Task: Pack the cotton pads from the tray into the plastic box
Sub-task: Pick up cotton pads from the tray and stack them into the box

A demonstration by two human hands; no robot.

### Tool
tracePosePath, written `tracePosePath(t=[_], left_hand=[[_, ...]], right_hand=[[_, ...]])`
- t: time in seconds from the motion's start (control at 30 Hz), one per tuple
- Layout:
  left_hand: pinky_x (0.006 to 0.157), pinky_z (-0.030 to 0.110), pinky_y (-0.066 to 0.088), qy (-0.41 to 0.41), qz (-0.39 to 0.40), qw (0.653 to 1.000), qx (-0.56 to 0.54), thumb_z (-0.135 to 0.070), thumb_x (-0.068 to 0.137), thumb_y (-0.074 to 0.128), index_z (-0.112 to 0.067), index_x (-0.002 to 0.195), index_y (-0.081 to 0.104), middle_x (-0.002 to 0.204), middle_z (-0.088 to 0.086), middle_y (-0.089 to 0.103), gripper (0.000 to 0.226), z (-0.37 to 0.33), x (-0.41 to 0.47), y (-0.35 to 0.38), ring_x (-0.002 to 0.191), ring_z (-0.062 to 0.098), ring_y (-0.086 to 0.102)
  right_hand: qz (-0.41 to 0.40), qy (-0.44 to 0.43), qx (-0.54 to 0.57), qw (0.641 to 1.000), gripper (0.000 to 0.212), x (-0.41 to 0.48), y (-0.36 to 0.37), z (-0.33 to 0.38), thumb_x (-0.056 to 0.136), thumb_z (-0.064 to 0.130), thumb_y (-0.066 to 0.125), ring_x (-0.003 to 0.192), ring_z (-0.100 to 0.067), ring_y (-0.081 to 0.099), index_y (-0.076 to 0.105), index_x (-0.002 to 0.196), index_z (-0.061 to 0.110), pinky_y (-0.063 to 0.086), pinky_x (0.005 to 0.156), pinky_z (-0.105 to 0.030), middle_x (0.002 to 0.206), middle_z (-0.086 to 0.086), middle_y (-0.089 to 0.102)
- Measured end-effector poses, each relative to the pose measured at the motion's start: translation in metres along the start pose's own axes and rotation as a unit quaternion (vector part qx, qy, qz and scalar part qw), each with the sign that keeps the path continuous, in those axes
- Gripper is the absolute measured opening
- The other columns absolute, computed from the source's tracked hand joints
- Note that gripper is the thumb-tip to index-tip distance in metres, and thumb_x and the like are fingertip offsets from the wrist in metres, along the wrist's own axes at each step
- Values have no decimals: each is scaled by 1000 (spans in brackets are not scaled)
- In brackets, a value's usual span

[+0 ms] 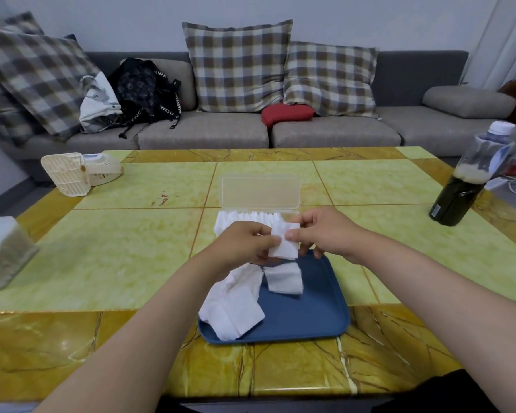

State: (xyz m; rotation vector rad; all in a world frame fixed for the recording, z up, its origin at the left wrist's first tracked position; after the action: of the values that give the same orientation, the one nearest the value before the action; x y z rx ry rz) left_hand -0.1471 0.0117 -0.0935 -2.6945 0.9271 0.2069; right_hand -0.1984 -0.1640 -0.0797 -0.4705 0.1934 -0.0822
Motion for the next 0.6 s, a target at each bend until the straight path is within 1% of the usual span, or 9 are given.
tracePosePath(t=[0.07, 0.13, 0.2, 0.27, 0.33, 0.4, 0.47, 0.5, 0.6], left_hand=[[70, 26, 62, -4, -28, 1000, -6, -22, 95, 69, 3, 99, 71, 91, 13, 77, 25, 0, 2, -2, 79, 23, 78], [72, 28, 63, -2, -85, 996, 5, -20, 96, 68, 2, 96, 71, 91, 14, 76, 22, 2, 5, -9, 75, 22, 77], [77, 33, 64, 4, -136, 991, 7, -18, 95, 68, -1, 82, 67, 82, 12, 69, 21, 5, 8, -18, 69, 22, 75], [78, 35, 64, 2, -159, 987, 4, -17, 95, 68, -3, 80, 63, 79, 11, 63, 21, 7, 10, -25, 65, 21, 71], [75, 32, 64, -7, -152, 988, -6, -17, 95, 67, -3, 85, 64, 85, 13, 67, 19, 8, 10, -25, 67, 22, 74], [72, 30, 64, -9, -142, 990, 1, -18, 95, 67, -3, 86, 64, 87, 13, 68, 19, 8, 9, -23, 68, 19, 75], [71, 28, 63, -4, -137, 990, 12, -19, 95, 67, -3, 86, 64, 87, 13, 68, 19, 6, 7, -19, 61, 13, 73], [70, 29, 63, -3, -137, 990, 17, -19, 95, 67, -3, 85, 64, 88, 14, 69, 19, 5, 7, -17, 62, 13, 73], [75, 34, 64, -8, -135, 990, 30, -19, 95, 67, 6, 90, 66, 96, 20, 74, 26, 6, 6, -13, 79, 26, 77]], right_hand=[[-20, -16, 8, 1000, 19, 1, 3, 3, 89, 19, 76, 62, -17, 70, 72, 106, 10, 46, 45, -27, 77, 0, 74], [-38, -19, -13, 999, 13, 2, 3, 6, 94, 26, 70, 60, -17, 70, 74, 99, 14, 47, 45, -28, 82, 1, 77], [-38, -29, -111, 993, 15, 3, 5, 8, 94, 32, 67, 59, -15, 69, 74, 94, 19, 52, 52, -32, 87, 1, 76], [16, -35, -243, 969, 14, 2, 12, 7, 87, 35, 72, 70, -11, 68, 76, 95, 24, 57, 70, -32, 91, 6, 74], [88, -14, -346, 934, 29, -3, 23, 3, 81, 40, 78, 91, -11, 66, 74, 108, 27, 56, 83, -28, 101, 13, 69], [120, 13, -419, 900, 52, -7, 33, 2, 76, 45, 82, 102, -16, 63, 67, 124, 27, 55, 87, -32, 112, 10, 65], [117, 37, -458, 880, 65, -7, 37, 0, 73, 46, 85, 104, -20, 62, 62, 131, 25, 55, 87, -36, 118, 6, 64], [116, 50, -461, 878, 66, -7, 38, -1, 72, 46, 86, 104, -22, 63, 62, 129, 23, 56, 86, -36, 118, 4, 65], [139, 78, -446, 881, 51, -6, 39, -2, 71, 47, 86, 89, -22, 66, 70, 107, 15, 52, 71, -31, 105, -2, 72]])
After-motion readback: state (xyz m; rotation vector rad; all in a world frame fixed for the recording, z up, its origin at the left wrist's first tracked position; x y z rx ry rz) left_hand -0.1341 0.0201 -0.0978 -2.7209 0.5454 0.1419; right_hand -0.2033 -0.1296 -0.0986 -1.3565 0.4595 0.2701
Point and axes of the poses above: each hand's wrist, its own x-axis towards the middle knuckle, its own y-axis out of the palm, z = x × y, the point moved 3 cm from there along x, towards the middle knuckle
